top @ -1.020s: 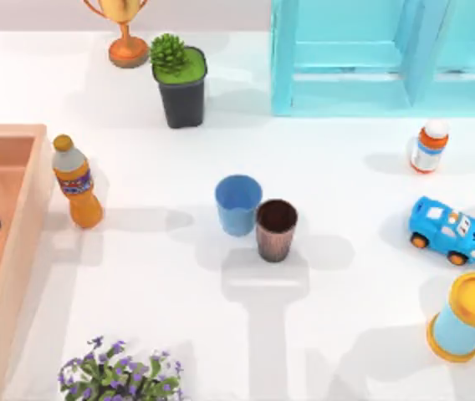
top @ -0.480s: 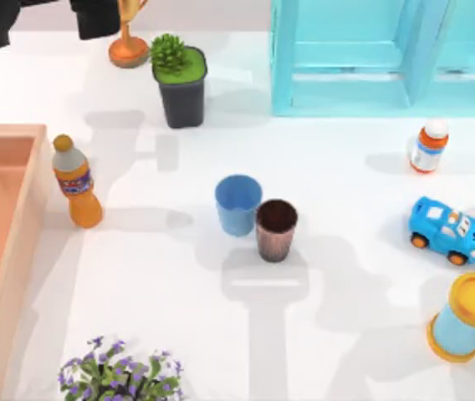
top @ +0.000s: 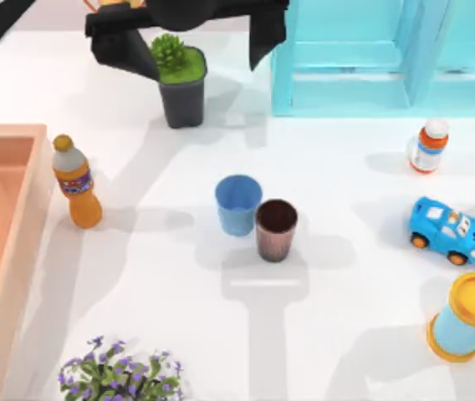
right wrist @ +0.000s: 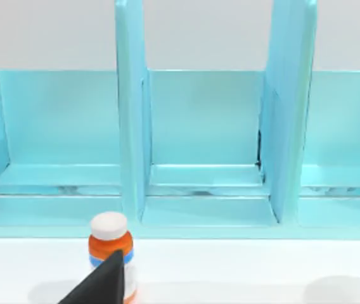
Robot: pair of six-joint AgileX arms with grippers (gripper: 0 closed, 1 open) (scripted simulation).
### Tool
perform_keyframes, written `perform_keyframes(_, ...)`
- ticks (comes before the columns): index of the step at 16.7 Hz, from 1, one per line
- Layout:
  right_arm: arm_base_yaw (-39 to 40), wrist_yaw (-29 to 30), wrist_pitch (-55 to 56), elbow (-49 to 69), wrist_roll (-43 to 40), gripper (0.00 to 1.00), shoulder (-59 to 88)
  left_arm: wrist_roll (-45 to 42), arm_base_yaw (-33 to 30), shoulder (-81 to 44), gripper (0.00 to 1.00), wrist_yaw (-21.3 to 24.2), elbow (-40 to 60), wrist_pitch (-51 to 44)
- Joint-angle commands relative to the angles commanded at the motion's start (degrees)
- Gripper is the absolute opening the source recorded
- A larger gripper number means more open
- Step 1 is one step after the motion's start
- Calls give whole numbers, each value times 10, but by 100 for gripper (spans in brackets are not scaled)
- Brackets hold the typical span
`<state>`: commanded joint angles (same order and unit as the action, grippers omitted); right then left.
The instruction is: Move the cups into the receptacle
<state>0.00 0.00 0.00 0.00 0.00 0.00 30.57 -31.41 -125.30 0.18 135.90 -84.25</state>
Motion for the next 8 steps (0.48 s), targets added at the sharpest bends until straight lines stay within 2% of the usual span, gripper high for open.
perform_keyframes(4, 0, 0, 0, 0, 0, 100, 0, 37, -43, -164, 100, 2, 178, -108)
perform_keyframes(8, 0, 0, 0, 0, 0, 100, 0, 59, -69, -261, 100, 3, 283, -172)
